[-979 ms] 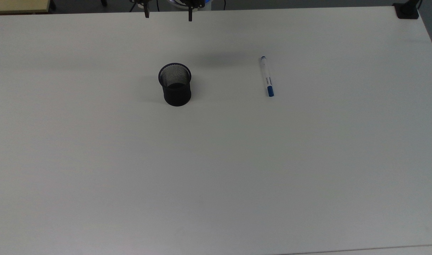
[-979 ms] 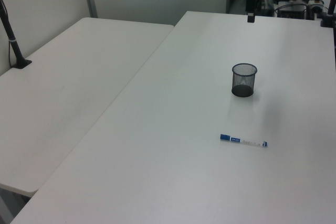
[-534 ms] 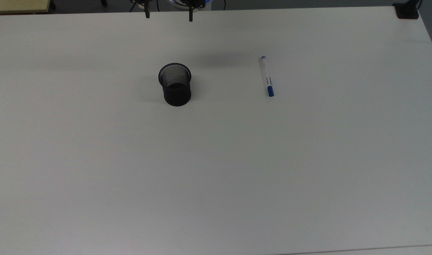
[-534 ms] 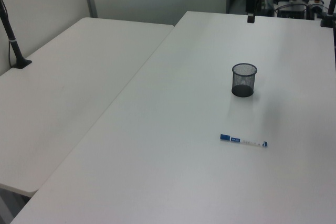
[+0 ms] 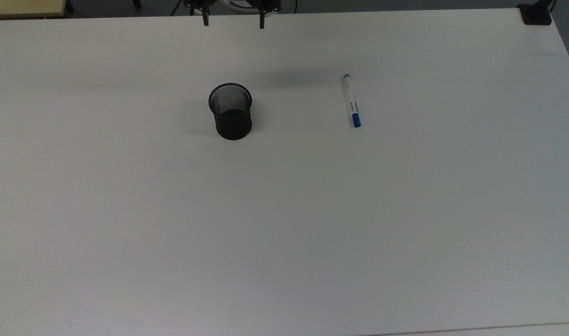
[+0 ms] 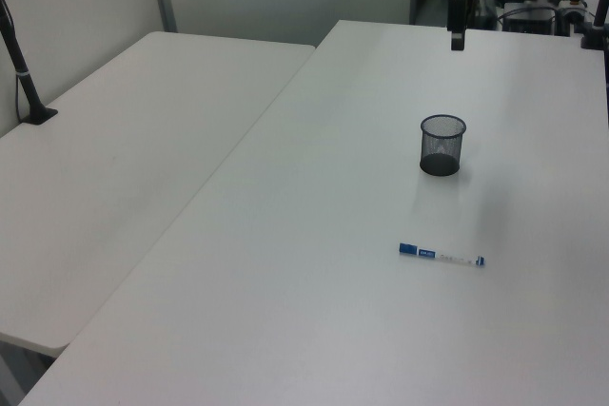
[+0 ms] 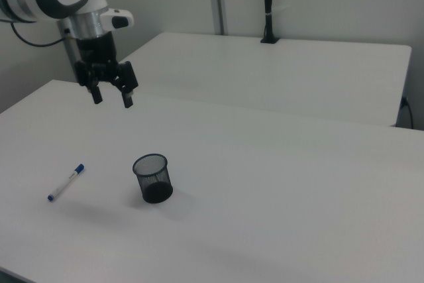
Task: Insert the marker
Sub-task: 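Move the open gripper over the white marker and lower onto it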
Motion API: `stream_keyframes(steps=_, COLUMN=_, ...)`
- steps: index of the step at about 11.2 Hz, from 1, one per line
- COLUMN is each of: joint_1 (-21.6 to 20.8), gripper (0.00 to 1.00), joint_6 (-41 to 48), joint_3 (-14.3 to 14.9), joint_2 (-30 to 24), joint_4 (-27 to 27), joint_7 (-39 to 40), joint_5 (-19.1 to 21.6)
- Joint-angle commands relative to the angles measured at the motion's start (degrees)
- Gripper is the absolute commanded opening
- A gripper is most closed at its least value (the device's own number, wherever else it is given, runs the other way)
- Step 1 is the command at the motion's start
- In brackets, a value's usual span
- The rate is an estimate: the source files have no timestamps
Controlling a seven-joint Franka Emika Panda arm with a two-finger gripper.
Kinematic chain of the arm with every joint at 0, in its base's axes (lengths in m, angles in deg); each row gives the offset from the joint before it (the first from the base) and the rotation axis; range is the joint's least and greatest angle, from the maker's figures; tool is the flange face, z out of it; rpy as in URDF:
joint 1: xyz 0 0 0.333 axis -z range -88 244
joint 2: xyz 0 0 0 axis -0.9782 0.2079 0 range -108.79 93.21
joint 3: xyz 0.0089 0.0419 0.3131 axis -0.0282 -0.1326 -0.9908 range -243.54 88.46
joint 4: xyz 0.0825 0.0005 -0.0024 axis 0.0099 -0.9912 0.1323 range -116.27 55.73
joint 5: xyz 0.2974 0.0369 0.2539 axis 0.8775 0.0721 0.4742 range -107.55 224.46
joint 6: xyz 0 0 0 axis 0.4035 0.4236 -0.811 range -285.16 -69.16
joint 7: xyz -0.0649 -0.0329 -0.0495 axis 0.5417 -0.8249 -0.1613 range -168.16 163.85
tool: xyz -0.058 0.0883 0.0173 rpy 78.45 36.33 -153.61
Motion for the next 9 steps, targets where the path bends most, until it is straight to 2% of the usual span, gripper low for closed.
stream_keyframes(steps=1, joint_1=-5.2, gripper=1.0, joint_6=-1.1, joint_3=0.0, joint_2=-0.1, joint_4=-3.1, joint_7=0.3, joint_5=0.8)
stream_keyframes(steps=3, joint_1=-10.5, gripper=1.0, joint_6=-2.9, joint_3=0.0, joint_2=1.4, joint_4=-4.9, joint_7=0.2, joint_5=0.8)
stream_keyframes(steps=5, joint_1=-14.5, gripper=1.0, joint_6=-4.6, joint_3=0.0, joint_2=2.5, joint_4=-7.3, joint_7=-2.3, joint_5=3.0)
stream_keyframes(steps=7, joint_1=-18.0, gripper=1.0, joint_6=-11.7, joint_3=-0.1, joint_2=4.0, joint_4=-12.1, joint_7=-6.6, joint_5=3.2)
stream_keyframes(steps=9, joint_1=-20.7, gripper=1.0, joint_6=-18.3, joint_3=0.0, joint_2=8.7, joint_4=-13.0, joint_7=-13.0, joint_5=3.1)
